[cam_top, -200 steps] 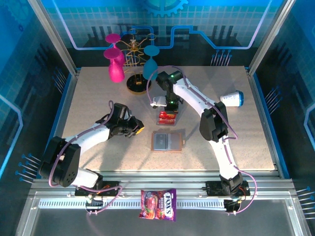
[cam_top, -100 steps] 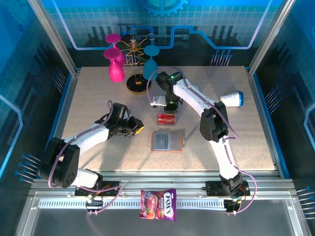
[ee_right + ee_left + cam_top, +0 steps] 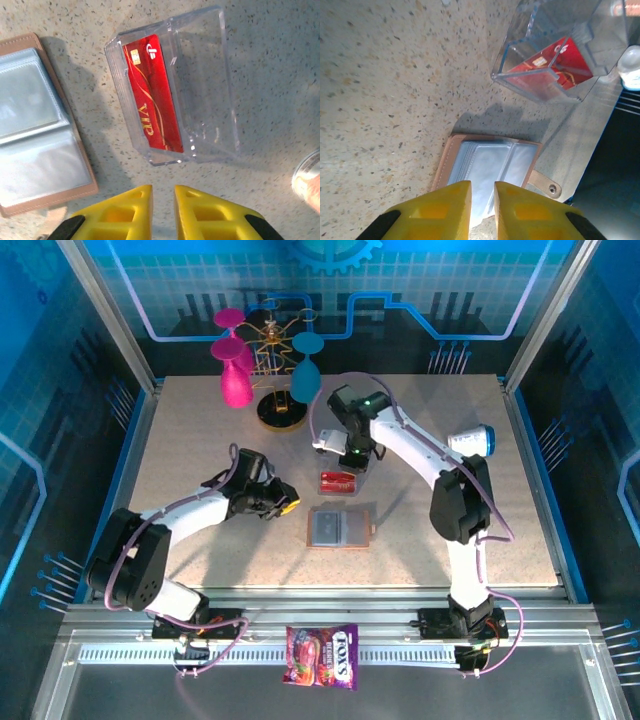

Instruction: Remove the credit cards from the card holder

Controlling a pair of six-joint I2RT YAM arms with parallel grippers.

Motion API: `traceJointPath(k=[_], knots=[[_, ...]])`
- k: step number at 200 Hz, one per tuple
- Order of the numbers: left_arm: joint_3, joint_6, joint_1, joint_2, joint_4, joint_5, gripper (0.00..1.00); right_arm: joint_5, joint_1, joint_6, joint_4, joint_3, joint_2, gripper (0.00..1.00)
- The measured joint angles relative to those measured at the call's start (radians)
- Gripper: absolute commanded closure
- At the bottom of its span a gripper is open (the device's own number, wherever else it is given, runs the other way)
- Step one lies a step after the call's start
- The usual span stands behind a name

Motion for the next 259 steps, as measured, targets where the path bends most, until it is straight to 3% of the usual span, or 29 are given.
traceJointPath(k=[107,188,259], knots=[[0.007,0.0,-0.04,0.104,0.045,0.047,0.81,-0.142,0.089,0.485,0.293,-0.414,-0.237,0.8],[-0.03,-0.004,-0.064,0.105,0.085,0.055,0.85,-0.312,0.109,1.0,0.644,-0.741,-0.379,0.96],[-0.079,-0.011,-0.072,0.117,0.14,0.08,0.9,-0.41,0.101,1.286,0.747,-0.809,-0.394,0.95]])
